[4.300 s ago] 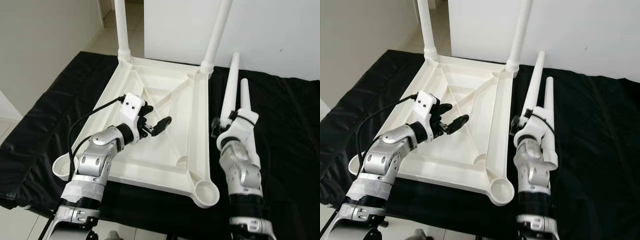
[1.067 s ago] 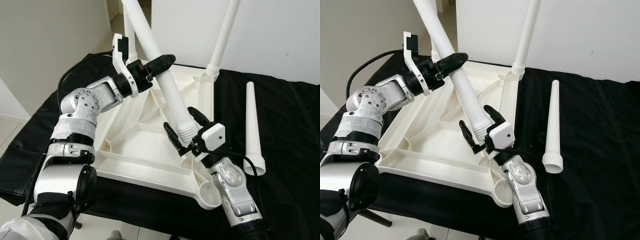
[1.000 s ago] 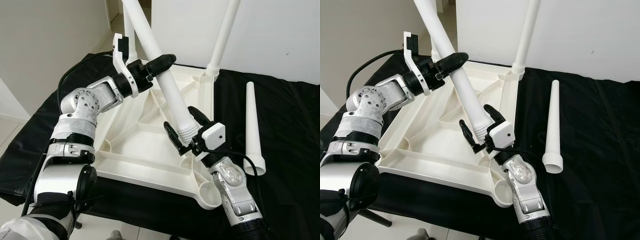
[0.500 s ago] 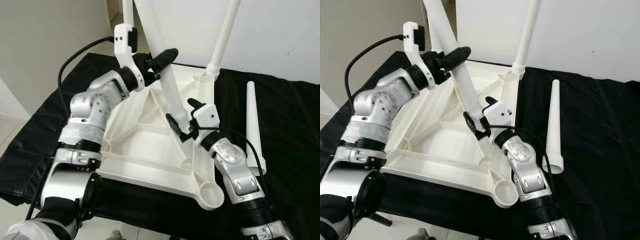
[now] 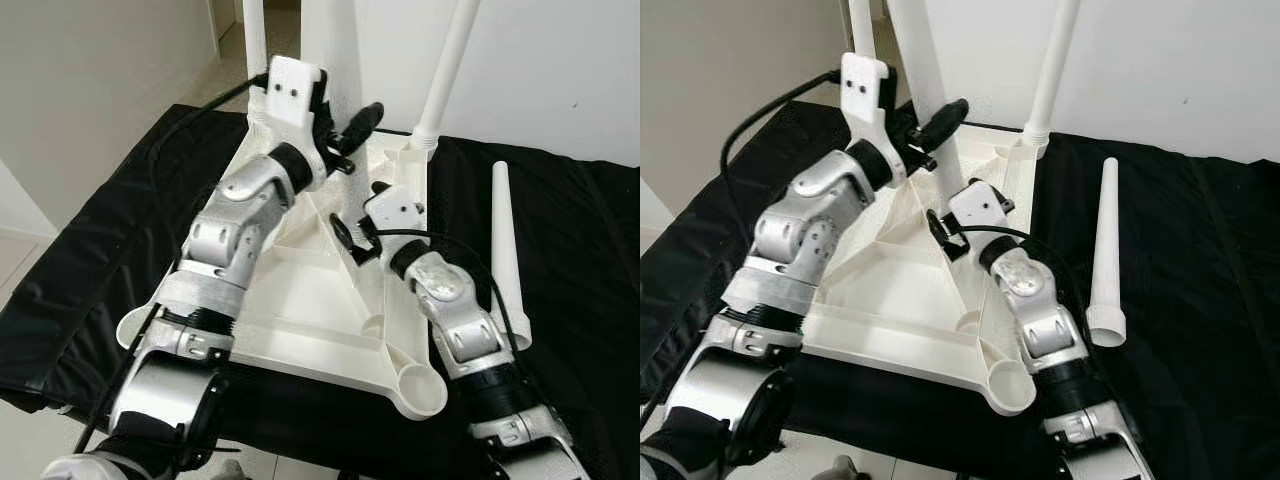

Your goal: Building children table

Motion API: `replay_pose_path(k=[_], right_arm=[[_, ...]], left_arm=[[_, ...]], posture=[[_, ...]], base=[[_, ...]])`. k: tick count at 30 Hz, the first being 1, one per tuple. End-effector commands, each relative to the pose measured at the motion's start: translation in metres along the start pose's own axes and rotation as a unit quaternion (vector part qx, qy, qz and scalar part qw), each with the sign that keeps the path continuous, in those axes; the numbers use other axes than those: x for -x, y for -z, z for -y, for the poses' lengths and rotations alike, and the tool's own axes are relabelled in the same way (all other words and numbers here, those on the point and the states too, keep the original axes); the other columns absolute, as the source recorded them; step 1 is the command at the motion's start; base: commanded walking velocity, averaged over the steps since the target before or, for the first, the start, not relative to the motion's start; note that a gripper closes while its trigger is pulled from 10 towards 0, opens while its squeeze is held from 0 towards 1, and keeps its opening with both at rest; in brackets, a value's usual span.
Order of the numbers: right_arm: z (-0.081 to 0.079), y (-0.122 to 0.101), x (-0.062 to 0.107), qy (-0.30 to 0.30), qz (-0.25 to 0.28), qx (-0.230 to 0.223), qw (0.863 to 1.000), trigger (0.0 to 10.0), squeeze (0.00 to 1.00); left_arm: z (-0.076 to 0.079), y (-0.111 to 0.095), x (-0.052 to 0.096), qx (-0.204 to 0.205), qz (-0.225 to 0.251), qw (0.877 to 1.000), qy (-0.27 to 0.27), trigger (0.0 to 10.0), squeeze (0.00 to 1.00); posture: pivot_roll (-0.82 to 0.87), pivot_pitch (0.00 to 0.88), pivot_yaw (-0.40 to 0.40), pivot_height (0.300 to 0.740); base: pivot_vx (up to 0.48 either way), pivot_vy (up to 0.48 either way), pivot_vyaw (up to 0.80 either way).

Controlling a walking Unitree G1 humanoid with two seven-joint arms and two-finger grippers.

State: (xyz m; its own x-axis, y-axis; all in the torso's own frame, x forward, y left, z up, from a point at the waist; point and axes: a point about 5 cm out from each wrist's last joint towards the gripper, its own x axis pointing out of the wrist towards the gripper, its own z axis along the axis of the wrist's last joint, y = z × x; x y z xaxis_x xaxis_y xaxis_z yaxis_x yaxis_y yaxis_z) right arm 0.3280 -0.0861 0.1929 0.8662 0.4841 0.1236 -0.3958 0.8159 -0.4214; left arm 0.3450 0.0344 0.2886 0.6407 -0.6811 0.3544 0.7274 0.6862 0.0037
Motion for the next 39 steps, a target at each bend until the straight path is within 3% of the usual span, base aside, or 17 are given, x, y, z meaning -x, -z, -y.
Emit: replay_pose_path(k=[1,9,26,28,30,31,33,34,35,36,37,39], right_arm=[[-0.002,0.003,-0.002,0.002,-0.012,0.004,1.000,10.0,0.00],[0.005,-0.002,-0.009,0.056,-0.017,-0.012,0.998,10.0,0.00],[0.014,0.000,-0.010,0.095,-0.024,-0.033,0.995,10.0,0.00],[0.014,0.001,-0.009,0.093,-0.026,-0.033,0.995,7.3,0.00],[0.013,0.001,-0.009,0.094,-0.025,-0.032,0.995,7.3,0.00],[0.013,0.001,-0.009,0.093,-0.027,-0.033,0.995,9.6,0.00],[0.012,0.002,-0.009,0.092,-0.027,-0.034,0.995,9.6,0.00],[0.012,0.003,-0.010,0.092,-0.028,-0.035,0.995,8.2,0.00],[0.012,0.003,-0.010,0.092,-0.028,-0.035,0.995,8.2,0.00],[0.011,0.003,-0.010,0.091,-0.028,-0.031,0.995,6.9,0.00],[0.010,0.004,-0.010,0.091,-0.029,-0.032,0.995,8.0,0.00],[0.009,0.004,-0.011,0.088,-0.030,-0.036,0.995,7.9,0.00]], left_arm=[[0.005,-0.005,-0.002,-0.018,0.016,1.000,0.004,10.0,0.00],[0.024,0.002,-0.005,-0.019,0.018,1.000,0.013,10.0,0.00],[0.033,0.004,-0.006,-0.025,0.017,0.999,0.022,10.0,0.00],[0.032,0.004,-0.006,-0.026,0.016,0.999,0.022,10.0,0.00],[0.032,0.004,-0.006,-0.026,0.016,0.999,0.022,10.0,0.00],[0.032,0.004,-0.006,-0.027,0.016,0.999,0.022,10.0,0.00],[0.032,0.004,-0.006,-0.028,0.016,0.999,0.022,10.0,0.00],[0.031,0.004,-0.006,-0.029,0.017,0.999,0.021,10.0,0.00],[0.031,0.004,-0.006,-0.029,0.017,0.999,0.021,10.0,0.00],[0.031,0.003,-0.006,-0.030,0.018,0.999,0.021,10.0,0.00],[0.031,0.002,-0.006,-0.030,0.018,0.999,0.021,10.0,0.00],[0.031,0.002,-0.006,-0.028,0.019,0.999,0.021,10.0,0.00]], posture=[[-0.02,0.048,-0.015,0.740],[-0.02,0.045,-0.011,0.740],[-0.02,0.030,-0.010,0.740],[-0.02,0.027,-0.010,0.740],[-0.02,0.027,-0.010,0.740],[-0.01,0.025,-0.010,0.740],[-0.01,0.025,-0.010,0.740],[-0.01,0.023,-0.010,0.740],[-0.01,0.023,-0.010,0.740],[-0.01,0.020,-0.010,0.740],[-0.01,0.019,-0.010,0.740],[-0.01,0.019,-0.010,0.740]], base=[[0.000,0.000,0.00],[0.000,0.000,0.00],[0.000,0.000,0.00],[0.000,0.000,0.00],[0.000,0.000,0.00],[0.000,0.000,0.00],[0.000,0.000,0.00],[0.000,0.000,0.00],[0.000,0.000,0.00],[0.000,0.000,0.00],[0.000,0.000,0.00],[0.000,0.000,0.00]])
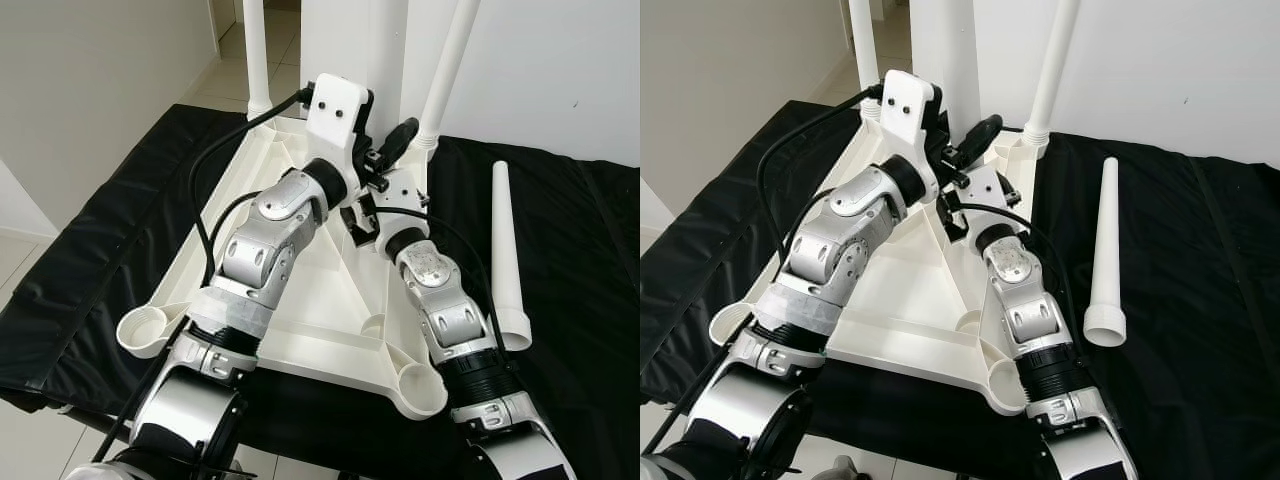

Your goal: Building children table

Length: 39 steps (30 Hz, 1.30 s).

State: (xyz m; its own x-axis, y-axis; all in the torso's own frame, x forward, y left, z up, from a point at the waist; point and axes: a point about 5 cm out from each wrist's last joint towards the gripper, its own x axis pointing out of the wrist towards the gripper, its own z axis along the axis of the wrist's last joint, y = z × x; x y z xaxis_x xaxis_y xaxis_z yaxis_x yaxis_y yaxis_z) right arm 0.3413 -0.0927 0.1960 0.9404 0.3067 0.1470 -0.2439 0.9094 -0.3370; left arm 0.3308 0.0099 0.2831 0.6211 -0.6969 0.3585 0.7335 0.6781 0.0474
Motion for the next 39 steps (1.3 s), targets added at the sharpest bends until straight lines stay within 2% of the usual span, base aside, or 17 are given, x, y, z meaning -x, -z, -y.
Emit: replay_pose_path(k=[1,2,3,14,18,19,20,21,22,25,28,29,31,32,39], right_arm=[[-0.003,0.001,-0.001,-0.003,-0.007,-0.003,1.000,3.8,0.00],[-0.003,0.001,-0.001,-0.003,-0.007,-0.003,1.000,3.8,0.00],[-0.003,0.002,-0.002,-0.003,-0.007,-0.004,1.000,0.0,0.00],[0.001,0.003,-0.002,0.011,-0.010,-0.007,1.000,0.0,0.00],[0.001,0.001,-0.001,0.000,-0.002,-0.014,1.000,0.0,0.00],[0.002,0.002,-0.002,0.009,-0.006,-0.019,1.000,0.8,0.00],[0.004,0.002,-0.002,0.017,-0.010,-0.021,1.000,0.8,0.00],[0.004,0.002,-0.003,0.020,-0.008,-0.024,0.999,10.0,0.00],[0.004,0.001,-0.003,0.021,-0.007,-0.026,0.999,10.0,0.00],[0.004,0.002,-0.003,0.029,-0.012,-0.049,0.998,10.0,0.00],[0.005,0.003,-0.003,0.032,-0.013,-0.051,0.998,10.0,0.00],[0.006,0.003,-0.003,0.038,-0.013,-0.070,0.997,10.0,0.00],[0.007,0.004,-0.003,0.044,-0.017,-0.079,0.996,10.0,0.00],[0.009,0.004,-0.003,0.052,-0.019,-0.085,0.995,10.0,0.00],[0.021,0.002,-0.003,0.102,-0.011,-0.127,0.987,10.0,0.00]], left_arm=[[0.004,-0.007,-0.001,-0.010,0.018,1.000,0.009,10.0,0.00],[0.004,-0.007,-0.001,-0.010,0.018,1.000,0.009,10.0,0.00],[0.005,-0.008,-0.001,-0.011,0.018,1.000,0.010,10.0,0.00],[0.006,-0.008,-0.002,-0.015,0.018,1.000,0.014,10.0,0.00],[0.006,-0.009,-0.002,-0.022,0.019,0.999,0.015,10.0,0.00],[0.007,-0.009,-0.002,-0.021,0.020,0.999,0.018,10.0,0.00],[0.007,-0.009,-0.001,-0.019,0.021,0.999,0.020,10.0,0.00],[0.007,-0.010,-0.001,-0.009,0.022,0.999,0.025,10.0,0.88],[0.008,-0.010,-0.001,-0.002,0.023,0.999,0.028,10.0,1.00],[0.012,-0.013,0.002,0.013,0.030,0.998,0.052,10.0,1.00],[0.012,-0.013,0.003,0.014,0.031,0.998,0.054,10.0,1.00],[0.011,-0.014,0.003,-0.004,0.030,0.998,0.049,10.0,1.00],[0.011,-0.013,0.004,-0.008,0.028,0.998,0.050,10.0,1.00],[0.011,-0.012,0.005,-0.012,0.027,0.998,0.052,10.0,0.00],[0.007,-0.008,0.014,-0.013,0.020,0.999,0.045,10.0,0.00]], posture=[[-0.01,0.018,-0.010,0.740],[-0.01,0.018,-0.010,0.740],[-0.01,0.018,-0.010,0.740],[-0.01,0.026,-0.004,0.740],[-0.01,0.030,-0.003,0.740],[-0.01,0.031,-0.003,0.740],[-0.01,0.031,-0.003,0.740],[-0.01,0.032,-0.003,0.740],[-0.01,0.032,-0.003,0.740],[0.00,0.034,-0.006,0.740],[0.00,0.034,-0.006,0.740],[0.00,0.036,-0.008,0.740],[0.00,0.036,-0.008,0.740],[0.00,0.037,-0.008,0.740],[0.00,0.033,-0.009,0.740]], base=[[0.000,0.000,0.00],[0.000,0.000,0.00],[0.000,0.000,0.00],[0.000,0.000,0.00],[0.000,0.000,0.00],[0.000,0.000,0.00],[0.000,0.000,0.00],[0.000,0.000,0.00],[0.000,0.000,0.00],[0.000,0.000,0.00],[0.000,0.000,0.00],[0.000,0.000,0.00],[0.000,0.000,0.00],[0.000,0.000,0.00],[0.000,0.000,0.00]])
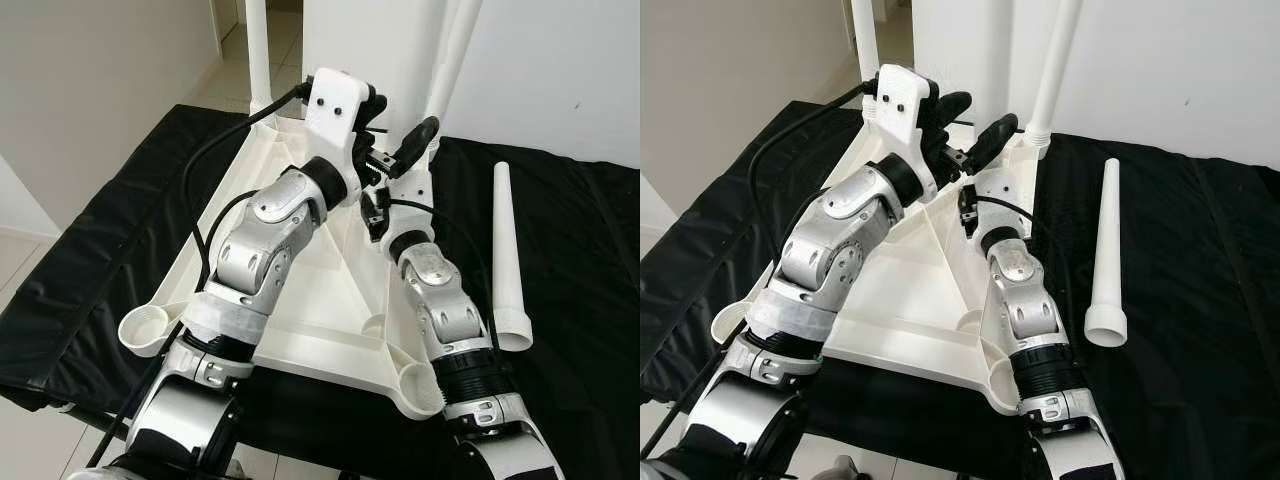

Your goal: Building children table

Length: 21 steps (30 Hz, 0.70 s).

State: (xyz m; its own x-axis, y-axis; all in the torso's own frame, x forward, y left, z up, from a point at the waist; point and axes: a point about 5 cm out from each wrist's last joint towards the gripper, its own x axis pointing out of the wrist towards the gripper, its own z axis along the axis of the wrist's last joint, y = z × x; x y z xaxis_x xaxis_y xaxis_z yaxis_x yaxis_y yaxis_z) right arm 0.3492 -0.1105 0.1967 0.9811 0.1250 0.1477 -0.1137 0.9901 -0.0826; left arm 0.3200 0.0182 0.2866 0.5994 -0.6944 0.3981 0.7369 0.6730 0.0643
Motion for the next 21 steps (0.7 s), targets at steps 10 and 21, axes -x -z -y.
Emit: replay_pose_path(k=[10,21], right_arm=[[0.019,-0.011,0.005,0.051,0.036,-0.019,0.998,10.0,0.00],[0.027,-0.015,0.004,0.068,0.050,-0.011,0.996,10.0,0.00]], left_arm=[[-0.015,0.028,0.031,-0.010,-0.058,0.998,0.002,10.0,0.00],[-0.007,0.062,0.060,-0.017,-0.133,0.989,0.060,10.0,0.00]], posture=[[0.00,0.043,-0.008,0.740],[0.00,0.042,-0.011,0.740]], base=[[0.000,0.000,0.00],[0.000,0.000,0.00]])
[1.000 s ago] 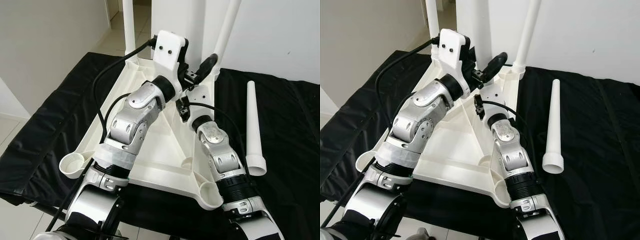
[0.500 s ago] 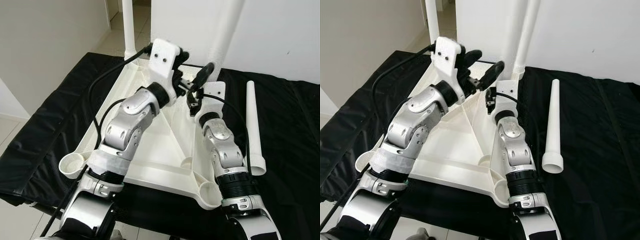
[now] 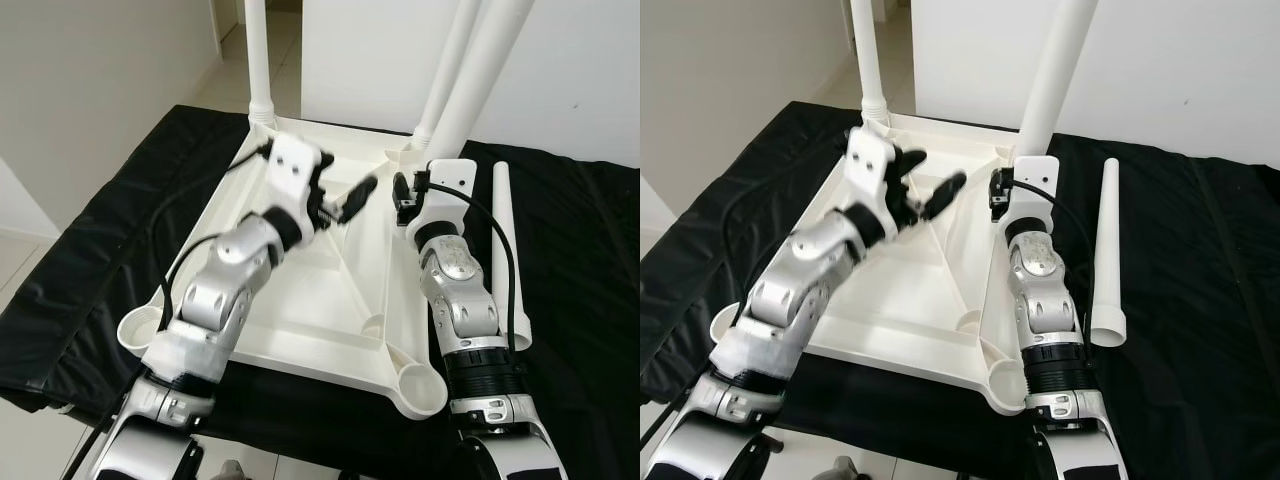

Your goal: Building children table

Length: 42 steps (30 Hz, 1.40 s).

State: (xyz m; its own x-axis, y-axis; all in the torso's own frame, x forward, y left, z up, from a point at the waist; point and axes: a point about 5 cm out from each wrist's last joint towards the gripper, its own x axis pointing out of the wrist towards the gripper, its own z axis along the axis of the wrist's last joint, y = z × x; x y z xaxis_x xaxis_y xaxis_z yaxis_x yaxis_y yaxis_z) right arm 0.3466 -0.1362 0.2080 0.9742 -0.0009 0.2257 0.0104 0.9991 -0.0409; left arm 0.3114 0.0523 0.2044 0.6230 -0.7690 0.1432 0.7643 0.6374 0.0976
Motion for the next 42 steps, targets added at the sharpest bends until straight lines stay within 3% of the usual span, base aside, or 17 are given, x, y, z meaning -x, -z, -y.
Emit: replay_pose_path(k=[1,3,9,10,13,17,22,28,32,42], right_arm=[[0.002,-0.005,0.000,0.004,0.015,0.000,1.000,10.0,0.00],[0.003,-0.005,-0.001,0.005,0.017,0.005,1.000,10.0,0.00],[0.005,-0.006,-0.001,0.005,0.020,0.010,1.000,10.0,0.00],[0.006,-0.006,-0.002,0.004,0.021,0.016,1.000,10.0,0.00],[0.007,-0.006,-0.002,0.004,0.021,0.017,1.000,10.0,0.00],[0.010,-0.007,-0.003,0.005,0.023,0.024,0.999,10.0,0.00],[0.010,-0.006,-0.003,0.006,0.024,0.027,0.999,10.0,0.00],[0.010,-0.006,-0.003,0.005,0.024,0.028,0.999,10.0,0.00],[0.009,-0.006,-0.003,0.004,0.025,0.029,0.999,10.0,0.00],[0.007,-0.006,-0.002,0.004,0.025,0.026,0.999,10.0,0.00]], left_arm=[[0.007,0.005,0.001,-0.026,-0.019,0.999,0.044,10.0,0.00],[0.010,0.018,0.006,-0.054,-0.052,0.995,0.068,10.0,0.00],[0.017,0.033,0.014,-0.076,-0.094,0.987,0.106,10.0,0.00],[0.022,0.041,0.019,-0.092,-0.117,0.980,0.132,10.0,0.00],[0.024,0.044,0.021,-0.104,-0.128,0.976,0.143,10.0,0.00],[0.028,0.058,0.030,-0.136,-0.170,0.960,0.179,10.0,0.00],[0.028,0.068,0.036,-0.158,-0.200,0.948,0.190,10.0,0.00],[0.025,0.075,0.037,-0.186,-0.222,0.940,0.183,10.0,0.00],[0.010,0.086,0.030,-0.237,-0.255,0.928,0.130,10.0,0.00],[-0.003,0.077,0.010,-0.238,-0.229,0.942,0.059,10.0,0.00]], posture=[[0.00,0.041,-0.012,0.740],[0.00,0.041,-0.014,0.740],[0.00,0.040,-0.019,0.740],[0.00,0.038,-0.022,0.740],[0.00,0.038,-0.022,0.740],[0.00,0.032,-0.026,0.740],[-0.01,0.028,-0.023,0.740],[-0.01,0.022,-0.020,0.740],[-0.01,0.021,-0.018,0.740],[-0.02,0.022,-0.008,0.740]], base=[[0.000,0.000,0.00],[0.000,0.000,0.00],[0.000,0.000,0.00],[0.000,0.000,0.00],[0.000,0.000,0.00],[0.000,0.000,0.00],[0.000,0.000,0.00],[0.000,0.000,0.00],[0.000,0.000,0.00],[0.000,0.000,0.00]])
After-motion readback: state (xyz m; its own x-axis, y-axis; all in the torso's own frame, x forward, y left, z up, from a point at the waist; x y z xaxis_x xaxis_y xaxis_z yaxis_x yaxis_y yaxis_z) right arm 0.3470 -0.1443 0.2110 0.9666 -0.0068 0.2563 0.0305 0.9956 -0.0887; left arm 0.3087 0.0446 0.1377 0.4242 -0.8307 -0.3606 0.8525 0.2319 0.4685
